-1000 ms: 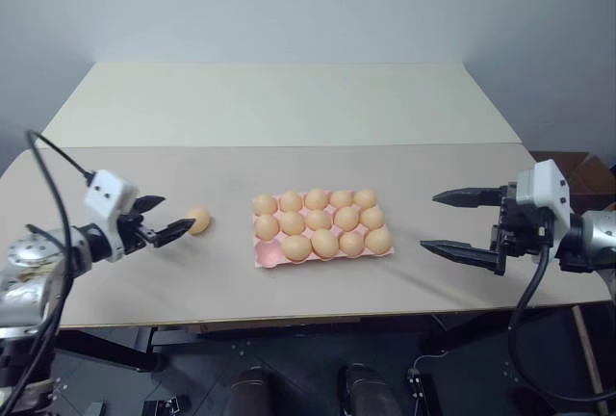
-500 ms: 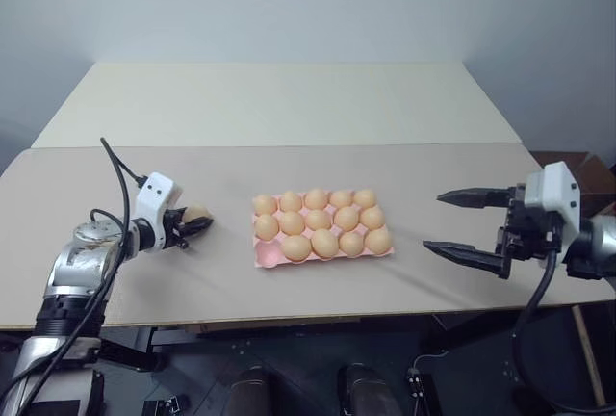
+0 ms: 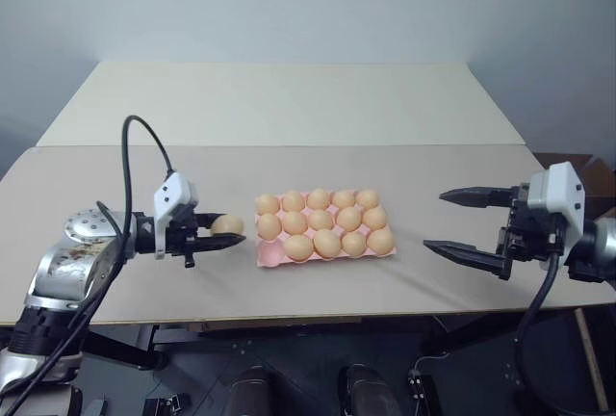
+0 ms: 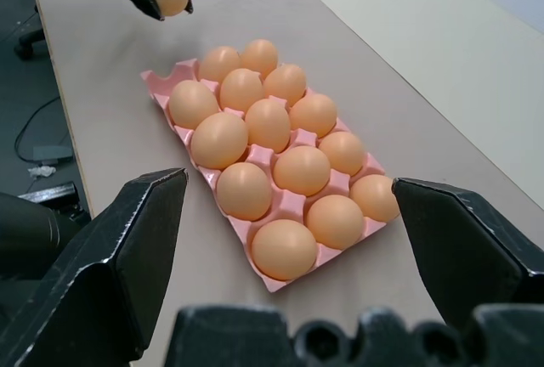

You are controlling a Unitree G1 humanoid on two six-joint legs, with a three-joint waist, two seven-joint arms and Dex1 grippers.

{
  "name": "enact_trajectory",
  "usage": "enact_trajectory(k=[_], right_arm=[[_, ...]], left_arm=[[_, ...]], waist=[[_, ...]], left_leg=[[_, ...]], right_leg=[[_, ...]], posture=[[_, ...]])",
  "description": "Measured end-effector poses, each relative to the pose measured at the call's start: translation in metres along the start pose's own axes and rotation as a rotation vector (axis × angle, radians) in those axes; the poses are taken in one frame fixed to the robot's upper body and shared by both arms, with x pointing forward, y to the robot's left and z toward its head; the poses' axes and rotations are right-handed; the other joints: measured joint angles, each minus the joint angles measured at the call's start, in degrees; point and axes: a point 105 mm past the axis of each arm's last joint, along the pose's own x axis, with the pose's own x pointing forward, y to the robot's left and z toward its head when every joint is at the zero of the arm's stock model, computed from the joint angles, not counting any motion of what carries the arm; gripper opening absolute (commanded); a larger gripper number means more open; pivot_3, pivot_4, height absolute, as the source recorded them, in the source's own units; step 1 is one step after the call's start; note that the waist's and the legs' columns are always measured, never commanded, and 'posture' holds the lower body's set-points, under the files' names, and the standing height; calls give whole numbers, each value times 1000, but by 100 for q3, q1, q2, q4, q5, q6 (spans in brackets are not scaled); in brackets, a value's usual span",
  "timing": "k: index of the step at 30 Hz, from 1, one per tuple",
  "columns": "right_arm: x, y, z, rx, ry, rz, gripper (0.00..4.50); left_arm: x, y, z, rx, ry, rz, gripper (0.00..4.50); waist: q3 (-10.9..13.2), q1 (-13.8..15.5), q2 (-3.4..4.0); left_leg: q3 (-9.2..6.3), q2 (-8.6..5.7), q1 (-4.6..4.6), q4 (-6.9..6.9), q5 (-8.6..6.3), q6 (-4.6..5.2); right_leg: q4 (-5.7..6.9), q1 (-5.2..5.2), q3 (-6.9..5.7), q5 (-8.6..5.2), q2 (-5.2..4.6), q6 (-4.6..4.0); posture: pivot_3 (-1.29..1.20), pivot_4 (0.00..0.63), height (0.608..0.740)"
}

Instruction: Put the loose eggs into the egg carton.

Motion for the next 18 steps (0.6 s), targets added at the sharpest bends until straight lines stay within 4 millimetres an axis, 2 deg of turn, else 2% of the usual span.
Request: enact_trajectory(k=[6,10,14,15,18], right_arm=[[1,4,-3,9,5,5,4500],[1,5,-3,9,5,4,4500],[1,6,-3,15,2,0,4500],[1,6,-3,16,0,-4,4500],[1,7,-1,10,-4,-4,4500]], left_arm=[[33,-17,-4,-6,-42,-102,1600],[48,-16,0,29,-31,-95,2953],[48,-15,-1,32,-20,-85,4259],[47,-14,-1,32,-19,-85,4482],[32,-8,4,31,-26,-56,4482]], waist=[[0,-3,-1],[0,-4,-1],[0,-33,-1],[0,-32,-1],[0,-39,-1]], left_leg=[[-3,-2,-4,1,0,0],[-7,-1,-1,3,0,1],[-8,-1,-2,1,0,1],[-9,-1,-2,2,0,1],[-10,1,-1,2,0,1]], right_leg=[[-2,0,0,3,2,3],[-1,4,0,-3,4,17],[-1,1,1,-6,5,20],[-1,1,1,-6,5,21],[0,1,0,-8,6,24]], posture=[[0,150,740],[0,150,740],[0,150,740],[0,150,740],[0,150,740]])
